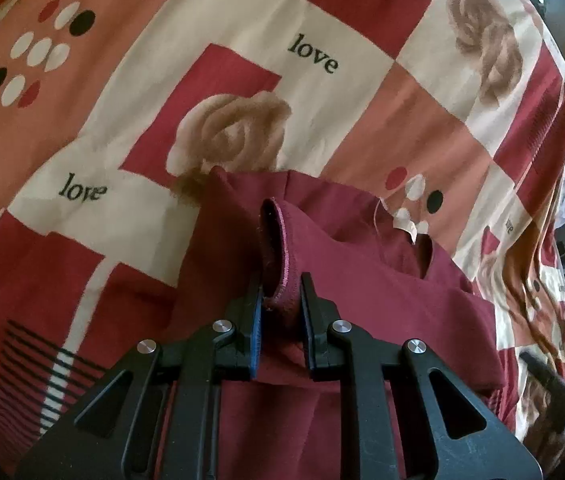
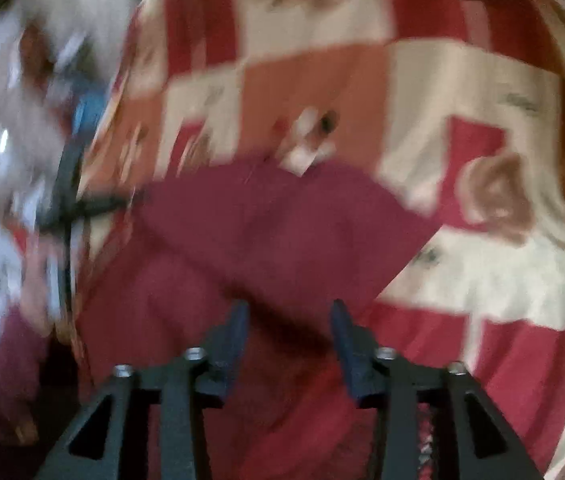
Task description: Fold small clothes
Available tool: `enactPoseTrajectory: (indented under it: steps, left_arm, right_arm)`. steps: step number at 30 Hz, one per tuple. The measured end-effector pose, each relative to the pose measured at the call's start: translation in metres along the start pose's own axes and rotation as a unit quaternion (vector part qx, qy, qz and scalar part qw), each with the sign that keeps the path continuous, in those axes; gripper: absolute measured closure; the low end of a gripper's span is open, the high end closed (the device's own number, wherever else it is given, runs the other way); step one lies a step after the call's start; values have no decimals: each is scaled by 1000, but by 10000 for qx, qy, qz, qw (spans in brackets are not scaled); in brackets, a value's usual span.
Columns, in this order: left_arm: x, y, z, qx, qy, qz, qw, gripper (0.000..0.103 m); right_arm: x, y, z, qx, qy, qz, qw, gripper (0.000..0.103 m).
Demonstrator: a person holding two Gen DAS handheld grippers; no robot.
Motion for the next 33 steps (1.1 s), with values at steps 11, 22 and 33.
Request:
enactPoseTrajectory:
  steps: [11,22,33]
  left_arm:
    - [54,-31,19,365,-73,-1361,9900,88]
    - [108,-65,69,680,376,-1207,9896,88]
    - [34,-11,2,-103,52,-214,9997,53]
  right_arm:
    - [25,62,24,-57,160,-1040,9944,84]
    - [-100,10,-40,-411,-1622,253,9856,84]
    - [-42,30,-14,-63,-725,-433,9964,57]
Point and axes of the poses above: each gripper's, at about its wrist camera, not at the fingertips, and y roughly the way its jaws point, x to its right, z to its top, the point moved 10 cm from there along y, roughly the way its jaws point, and after that the axes turned 6 degrees about -z, right-handed, at the moved point
